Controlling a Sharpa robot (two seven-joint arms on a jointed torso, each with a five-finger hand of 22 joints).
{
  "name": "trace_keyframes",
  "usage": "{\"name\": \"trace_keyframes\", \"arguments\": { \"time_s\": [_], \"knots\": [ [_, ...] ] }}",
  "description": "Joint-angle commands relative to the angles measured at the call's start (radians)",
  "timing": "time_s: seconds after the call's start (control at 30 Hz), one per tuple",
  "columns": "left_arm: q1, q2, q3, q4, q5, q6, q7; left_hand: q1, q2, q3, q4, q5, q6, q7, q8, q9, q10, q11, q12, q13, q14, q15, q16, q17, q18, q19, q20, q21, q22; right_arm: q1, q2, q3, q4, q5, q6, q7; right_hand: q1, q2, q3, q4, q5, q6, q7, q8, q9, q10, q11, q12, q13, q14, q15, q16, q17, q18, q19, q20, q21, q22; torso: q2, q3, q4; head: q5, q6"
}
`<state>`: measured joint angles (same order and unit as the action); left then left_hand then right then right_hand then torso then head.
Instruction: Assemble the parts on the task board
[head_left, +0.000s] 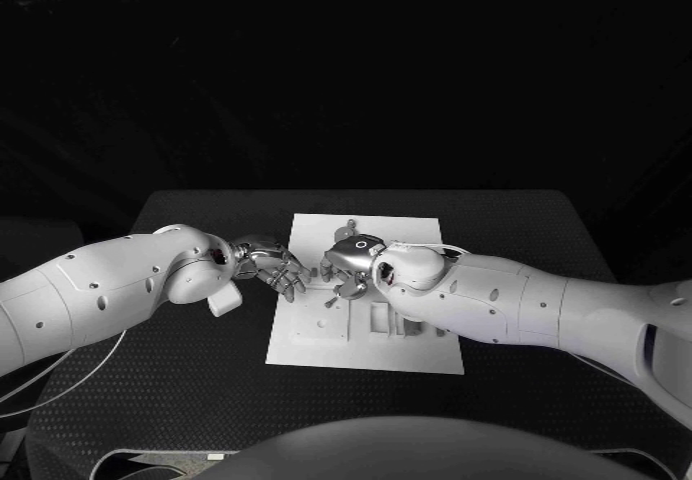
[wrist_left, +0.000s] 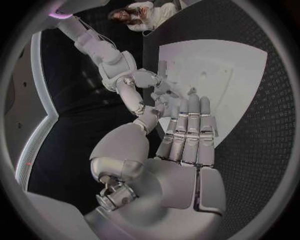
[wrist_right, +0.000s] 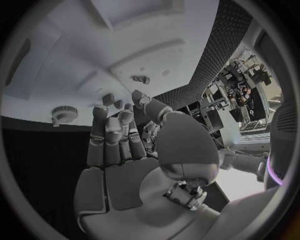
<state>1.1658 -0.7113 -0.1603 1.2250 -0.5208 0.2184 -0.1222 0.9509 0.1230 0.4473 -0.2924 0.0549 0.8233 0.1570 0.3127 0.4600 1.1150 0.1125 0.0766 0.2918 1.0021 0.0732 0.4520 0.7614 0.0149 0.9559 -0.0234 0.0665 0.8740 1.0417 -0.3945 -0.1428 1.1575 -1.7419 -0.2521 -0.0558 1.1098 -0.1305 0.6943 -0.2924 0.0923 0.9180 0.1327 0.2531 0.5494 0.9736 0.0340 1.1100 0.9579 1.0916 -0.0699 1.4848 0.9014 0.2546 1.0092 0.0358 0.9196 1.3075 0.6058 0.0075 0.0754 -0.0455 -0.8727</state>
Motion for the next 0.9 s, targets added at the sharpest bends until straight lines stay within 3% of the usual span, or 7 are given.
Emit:
{"name": "trace_keyframes", "arguments": {
  "time_s": [0.03, 0.33, 0.9],
  "knots": [
    [0.000, 0.002, 0.001, 0.002, 0.012, -0.017, 0.013, -0.002, -0.011, 0.003, 0.000, -0.006, 0.000, 0.006, -0.001, -0.001, 0.002, 0.006, 0.004, 0.001, 0.003, -0.003, -0.006, 0.002, -0.014, -0.004, -0.005, 0.005, -0.001, -0.002, 0.007, -0.005, -0.010, -0.015, 0.022, 0.024, 0.004, -0.005, -0.001, 0.001, 0.002, -0.015, 0.012, -0.004, -0.002, -0.006, 0.000, -0.003, 0.001, -0.007, -0.001, -0.004, -0.002, 0.007, -0.010, 0.000, -0.006, 0.018, 0.000, -0.0002, -0.0007, 0.001, 0.000],
    [0.000, 0.003, 0.001, 0.002, 0.012, -0.015, 0.015, -0.001, -0.013, 0.003, 0.000, -0.006, 0.001, 0.007, 0.000, -0.001, 0.003, 0.007, 0.005, 0.002, 0.003, -0.003, -0.006, 0.002, -0.014, -0.004, -0.005, 0.005, -0.002, -0.006, 0.010, -0.027, -0.005, -0.025, 0.060, 0.029, 0.007, 0.003, -0.007, 0.002, 0.002, 0.013, 0.005, 0.011, 0.001, -0.009, -0.005, 0.000, 0.001, -0.011, -0.005, -0.001, -0.003, 0.007, -0.014, 0.005, -0.006, 0.019, 0.000, -0.0003, -0.0007, 0.003, 0.000],
    [0.000, 0.005, 0.001, 0.002, 0.014, -0.011, 0.018, -0.003, -0.020, 0.001, 0.001, -0.006, 0.003, 0.009, 0.001, -0.001, 0.006, 0.007, 0.006, 0.003, 0.004, -0.003, -0.007, 0.004, -0.014, -0.003, -0.005, 0.005, -0.002, -0.024, 0.022, -0.035, -0.025, -0.052, 0.061, 0.019, 0.005, 0.009, -0.015, 0.002, 0.002, 0.059, -0.010, 0.038, 0.012, -0.009, -0.019, 0.004, -0.001, -0.013, -0.017, 0.003, -0.006, 0.007, -0.015, 0.006, -0.005, 0.019, 0.000, 0.0003, -0.0001, 0.004, 0.000]
  ]
}}
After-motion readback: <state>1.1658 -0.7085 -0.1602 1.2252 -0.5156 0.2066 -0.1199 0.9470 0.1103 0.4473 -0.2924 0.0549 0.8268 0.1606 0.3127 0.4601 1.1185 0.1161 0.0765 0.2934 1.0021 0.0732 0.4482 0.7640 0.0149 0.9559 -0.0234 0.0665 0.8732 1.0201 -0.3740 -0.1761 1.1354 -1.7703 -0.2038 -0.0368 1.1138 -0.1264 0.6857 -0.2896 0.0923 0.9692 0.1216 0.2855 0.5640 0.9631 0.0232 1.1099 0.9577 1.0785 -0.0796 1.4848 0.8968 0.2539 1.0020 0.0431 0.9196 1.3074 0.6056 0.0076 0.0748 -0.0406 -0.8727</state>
